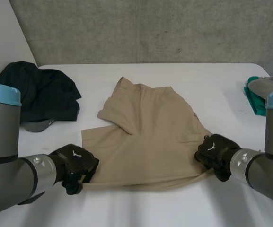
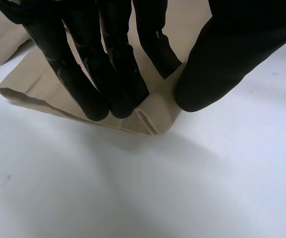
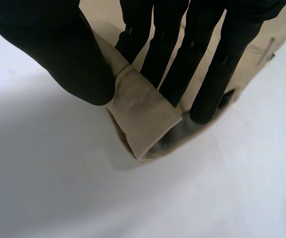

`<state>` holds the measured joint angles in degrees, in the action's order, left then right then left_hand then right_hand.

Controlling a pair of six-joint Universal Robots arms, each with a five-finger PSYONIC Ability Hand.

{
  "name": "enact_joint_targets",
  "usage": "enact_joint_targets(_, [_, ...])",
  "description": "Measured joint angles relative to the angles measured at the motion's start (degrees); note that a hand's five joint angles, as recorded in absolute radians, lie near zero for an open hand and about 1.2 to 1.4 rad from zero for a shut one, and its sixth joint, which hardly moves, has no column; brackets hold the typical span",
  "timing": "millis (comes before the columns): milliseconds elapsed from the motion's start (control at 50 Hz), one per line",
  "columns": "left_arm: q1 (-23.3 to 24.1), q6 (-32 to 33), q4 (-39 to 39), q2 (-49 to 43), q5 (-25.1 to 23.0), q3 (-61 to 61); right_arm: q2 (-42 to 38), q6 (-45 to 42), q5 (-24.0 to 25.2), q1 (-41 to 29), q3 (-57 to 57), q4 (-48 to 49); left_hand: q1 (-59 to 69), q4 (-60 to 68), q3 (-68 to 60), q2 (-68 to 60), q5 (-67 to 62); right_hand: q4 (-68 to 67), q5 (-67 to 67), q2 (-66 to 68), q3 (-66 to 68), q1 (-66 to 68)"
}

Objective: Fold the laundry.

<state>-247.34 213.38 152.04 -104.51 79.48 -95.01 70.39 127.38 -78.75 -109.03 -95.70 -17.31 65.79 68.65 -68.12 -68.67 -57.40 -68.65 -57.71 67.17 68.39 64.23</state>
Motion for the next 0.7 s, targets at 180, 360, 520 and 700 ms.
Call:
enact_joint_targets(180, [-1.08,-0.29,9.48,-0.89,4.30,2.22,1.40,8.07,4.80,-3.51,-4.87,7.03,0.00,0.00,0.00,0.00,-0.46,0.77,0.24,-0.43,-0.69,-0.01])
enact_joint_targets(360, [-0.99,-0.82,13.33,-3.07,7.79,3.81,4.63,15.83,5.44,-4.14,-3.33,8.81,0.00,0.00,0.00,0.00,-0.46,41.70,41.97,-40.77,-41.37,-37.48])
enact_joint_targets(520, [-1.43,-0.84,13.02,-3.76,7.52,4.04,8.07,27.11,7.05,6.09,3.63,9.57,0.00,0.00,0.00,0.00,-0.46,55.64,54.90,-54.34,-55.74,-50.80])
enact_joint_targets(700, [-0.71,-1.21,12.93,-3.75,6.73,4.02,1.19,34.40,8.64,14.68,10.52,9.36,-1.08,-1.74,1.57,2.26,0.99,56.72,54.90,-55.15,-56.44,-51.01])
